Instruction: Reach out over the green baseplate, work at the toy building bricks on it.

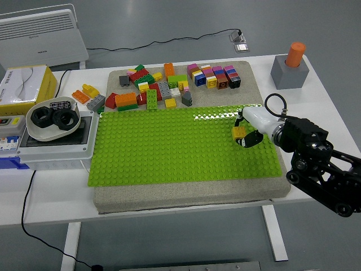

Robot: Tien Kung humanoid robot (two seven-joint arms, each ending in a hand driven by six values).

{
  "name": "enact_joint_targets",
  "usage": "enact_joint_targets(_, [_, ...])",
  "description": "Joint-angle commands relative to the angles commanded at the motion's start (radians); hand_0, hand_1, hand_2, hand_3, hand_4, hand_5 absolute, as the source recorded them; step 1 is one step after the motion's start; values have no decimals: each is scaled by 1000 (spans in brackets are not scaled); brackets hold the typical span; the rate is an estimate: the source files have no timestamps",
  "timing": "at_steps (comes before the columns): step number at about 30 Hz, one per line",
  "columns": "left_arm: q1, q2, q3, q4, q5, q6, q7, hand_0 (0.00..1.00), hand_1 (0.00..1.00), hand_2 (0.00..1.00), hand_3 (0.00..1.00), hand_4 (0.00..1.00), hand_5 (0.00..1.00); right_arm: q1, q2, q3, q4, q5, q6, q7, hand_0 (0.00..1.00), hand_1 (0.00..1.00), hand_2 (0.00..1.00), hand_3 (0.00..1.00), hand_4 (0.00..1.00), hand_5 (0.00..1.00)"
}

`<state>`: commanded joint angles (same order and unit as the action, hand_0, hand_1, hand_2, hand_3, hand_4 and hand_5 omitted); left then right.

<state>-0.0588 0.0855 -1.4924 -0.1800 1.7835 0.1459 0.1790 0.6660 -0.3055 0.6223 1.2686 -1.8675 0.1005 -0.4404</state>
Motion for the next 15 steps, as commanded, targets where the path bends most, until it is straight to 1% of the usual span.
enact_joint_targets(4, [-1, 2, 1, 0, -1, 0, -1, 699, 609, 516, 534, 562, 428, 44, 43, -35, -73, 16, -31, 32, 793, 743, 750, 423, 703, 185])
enact_joint_targets(8, [-4, 3, 2, 0, -1, 1, -3, 699, 609, 517, 535, 565, 429, 82, 67, -64, -148, 17, -59, 59, 792, 735, 749, 438, 702, 184])
enact_joint_targets(10, [-5, 4, 2, 0, -2, 1, -5, 699, 609, 517, 535, 565, 429, 96, 75, -80, -168, 19, -68, 69, 792, 735, 749, 438, 702, 184])
enact_joint_targets(12, [-5, 5, 2, 0, -2, 1, -6, 699, 608, 515, 534, 566, 429, 103, 80, -91, -175, 21, -73, 75, 791, 738, 751, 457, 707, 187])
enact_joint_targets(15, [-7, 5, 2, 0, -2, 1, -6, 699, 608, 515, 534, 566, 429, 111, 90, -111, -182, 30, -83, 85, 791, 738, 751, 457, 707, 187])
